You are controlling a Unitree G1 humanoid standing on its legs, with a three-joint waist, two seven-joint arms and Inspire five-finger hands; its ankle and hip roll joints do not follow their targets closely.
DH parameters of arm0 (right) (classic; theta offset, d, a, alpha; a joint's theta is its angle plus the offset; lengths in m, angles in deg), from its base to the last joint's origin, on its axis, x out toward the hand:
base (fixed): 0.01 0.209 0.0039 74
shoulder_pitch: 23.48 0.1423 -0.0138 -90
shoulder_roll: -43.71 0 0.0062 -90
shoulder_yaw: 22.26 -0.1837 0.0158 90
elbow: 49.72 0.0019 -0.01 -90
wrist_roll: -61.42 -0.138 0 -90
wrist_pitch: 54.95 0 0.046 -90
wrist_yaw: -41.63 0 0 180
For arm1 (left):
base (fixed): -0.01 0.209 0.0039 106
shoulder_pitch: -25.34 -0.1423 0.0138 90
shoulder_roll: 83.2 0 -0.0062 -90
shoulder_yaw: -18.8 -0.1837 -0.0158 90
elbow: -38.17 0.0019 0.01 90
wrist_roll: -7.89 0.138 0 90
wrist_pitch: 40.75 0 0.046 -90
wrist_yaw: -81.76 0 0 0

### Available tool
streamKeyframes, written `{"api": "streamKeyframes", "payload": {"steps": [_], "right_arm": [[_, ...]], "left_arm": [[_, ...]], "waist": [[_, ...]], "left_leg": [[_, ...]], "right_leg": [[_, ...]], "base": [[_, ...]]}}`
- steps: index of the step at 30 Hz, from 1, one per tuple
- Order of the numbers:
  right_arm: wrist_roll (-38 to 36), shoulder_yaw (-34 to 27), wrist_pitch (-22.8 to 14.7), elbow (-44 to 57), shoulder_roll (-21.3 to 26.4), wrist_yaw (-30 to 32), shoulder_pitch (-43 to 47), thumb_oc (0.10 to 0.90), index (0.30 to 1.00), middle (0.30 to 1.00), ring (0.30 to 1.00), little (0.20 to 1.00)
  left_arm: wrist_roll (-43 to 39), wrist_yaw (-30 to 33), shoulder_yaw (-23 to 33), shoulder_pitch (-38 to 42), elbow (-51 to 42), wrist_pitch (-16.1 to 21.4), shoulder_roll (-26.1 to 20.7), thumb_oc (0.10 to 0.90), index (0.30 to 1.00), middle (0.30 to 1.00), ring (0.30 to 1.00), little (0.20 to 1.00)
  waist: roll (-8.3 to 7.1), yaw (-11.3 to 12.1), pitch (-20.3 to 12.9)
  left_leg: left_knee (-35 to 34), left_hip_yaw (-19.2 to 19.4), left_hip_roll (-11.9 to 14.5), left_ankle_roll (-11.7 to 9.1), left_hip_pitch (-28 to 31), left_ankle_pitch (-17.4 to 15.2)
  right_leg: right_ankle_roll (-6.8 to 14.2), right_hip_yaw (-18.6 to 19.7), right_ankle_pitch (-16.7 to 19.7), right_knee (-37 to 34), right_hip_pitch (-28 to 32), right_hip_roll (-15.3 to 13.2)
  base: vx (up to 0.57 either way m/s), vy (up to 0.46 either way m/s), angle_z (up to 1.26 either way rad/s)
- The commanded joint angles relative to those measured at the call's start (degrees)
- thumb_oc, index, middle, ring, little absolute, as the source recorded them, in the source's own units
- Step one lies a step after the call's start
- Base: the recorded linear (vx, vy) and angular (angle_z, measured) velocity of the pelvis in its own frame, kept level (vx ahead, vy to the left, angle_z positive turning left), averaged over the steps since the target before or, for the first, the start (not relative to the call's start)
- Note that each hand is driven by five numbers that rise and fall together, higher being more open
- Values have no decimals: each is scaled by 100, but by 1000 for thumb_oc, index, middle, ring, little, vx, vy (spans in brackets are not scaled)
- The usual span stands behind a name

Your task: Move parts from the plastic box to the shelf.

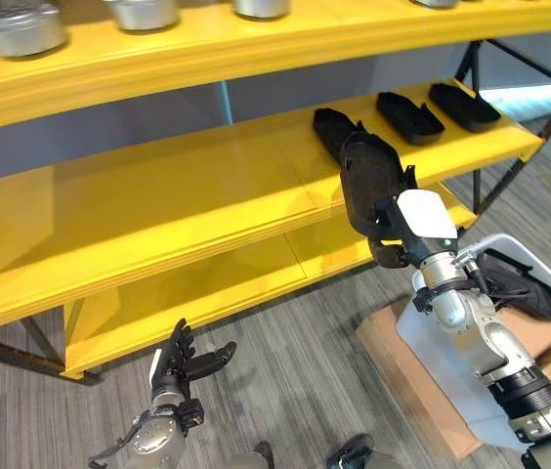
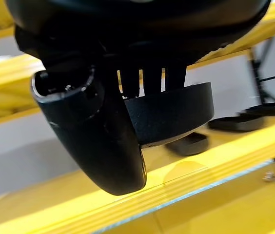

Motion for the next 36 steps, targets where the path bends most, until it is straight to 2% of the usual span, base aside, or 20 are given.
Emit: {"api": "streamKeyframes", "payload": {"steps": [1, 4, 6, 9, 11, 14, 16, 18, 19, 21, 24, 30, 36], "right_arm": [[146, -203, -244, 114, 125, 387, 1260, 400, 300, 300, 300, 300], [36, -384, -314, 293, 292, 449, 1054, 400, 300, 300, 300, 300], [-68, -432, -380, 354, 322, 455, 979, 400, 300, 300, 300, 300], [-177, -508, -416, 339, 426, 450, 937, 400, 300, 300, 300, 300], [-188, -559, -409, 354, 557, 438, 957, 400, 300, 300, 300, 300], [-251, -672, -484, 412, 726, 437, 849, 400, 300, 300, 300, 300], [-287, -759, -498, 498, 778, 392, 819, 400, 300, 300, 300, 300], [-372, -782, -560, 542, 815, 373, 790, 400, 300, 300, 300, 300], [-372, -782, -560, 542, 815, 373, 790, 400, 300, 300, 300, 300], [-445, -829, -594, 640, 848, 366, 695, 400, 300, 300, 300, 300], [-441, -868, -601, 667, 871, 350, 622, 400, 300, 300, 300, 300], [-448, -895, -671, 802, 799, 336, 586, 400, 300, 300, 300, 300], [-410, -825, -659, 749, 780, 377, 718, 400, 300, 300, 300, 300]], "left_arm": [[99, -40, -81, 374, -515, 421, -610, 900, 1000, 1000, 1000, 1000], [100, -89, -180, 444, -427, 437, -669, 900, 1000, 1000, 1000, 1000], [158, -121, -208, 483, -417, 424, -669, 900, 1000, 1000, 1000, 1000], [208, -187, -268, 577, -365, 406, -660, 900, 1000, 1000, 1000, 1000], [233, -196, -308, 611, -330, 407, -648, 900, 1000, 1000, 1000, 1000], [234, -183, -335, 623, -228, 386, -600, 900, 1000, 1000, 1000, 1000], [214, -191, -339, 589, -234, 402, -541, 900, 1000, 1000, 1000, 1000], [345, -134, -294, 517, -261, 415, -524, 900, 1000, 1000, 1000, 1000], [346, -134, -294, 516, -261, 414, -523, 900, 1000, 1000, 1000, 1000], [110, -75, -224, 371, -247, 385, -318, 900, 1000, 1000, 1000, 1000], [63, -94, -253, 331, -268, 376, -255, 900, 1000, 1000, 1000, 1000], [140, -133, -281, 238, -339, 353, -253, 900, 1000, 1000, 1000, 1000], [115, -155, -323, 248, -378, 370, -280, 900, 1000, 1000, 1000, 1000]], "waist": [[-292, -156, -42], [-235, -512, -14], [-234, -637, 18], [-226, -799, 45], [-215, -856, 43], [-292, -917, -77], [-348, -956, -190], [-280, -986, -299], [-277, -988, -298], [-206, -973, -440], [-158, -953, -473], [-30, -886, -445], [27, -836, -443]], "left_leg": [[204, -369, 51, 208, 59, -614], [147, -837, -15, 200, 60, -553], [107, -1034, -103, 175, 104, -545], [77, -1306, -219, 93, 298, -675], [193, -1505, -273, 43, 418, -828], [277, -1725, -327, -7, 572, -994], [318, -1854, -321, -39, 668, -1036], [209, -1994, -119, -112, 862, -1015], [203, -1997, -115, -114, 868, -1014], [25, -2040, 130, -192, 976, -860], [-117, -2083, 260, -252, 973, -758], [-358, -2183, 326, -292, 961, -540], [-536, -2346, 350, -325, 944, -408]], "right_leg": [[1261, 2692, 803, -186, -238, -105], [1074, 4107, 417, -380, -728, 904], [1036, 4336, 376, -716, -1072, 1116], [1137, 4524, 579, -1399, -1280, 1184], [1204, 4631, 702, -1718, -1264, 1146], [1210, 4918, 669, -1780, -1075, 1296], [1211, 4985, 856, -1715, -985, 1288], [1163, 4957, 719, -1576, -920, 1468], [1161, 4952, 718, -1576, -915, 1470], [1098, 4768, 604, -1511, -842, 1585], [1053, 4735, 501, -1425, -862, 1637], [934, 4655, 308, -1202, -945, 1631], [888, 4491, 176, -1030, -927, 1536]], "base": [[-34, -40, 52], [63, 17, 77], [141, 16, 83], [220, -35, 64], [263, -67, 64], [254, -143, 75], [252, -214, 114], [225, -196, 63], [211, -203, 15], [181, -215, 17], [68, -96, 6], [45, -47, 11], [21, -20, 24]]}}
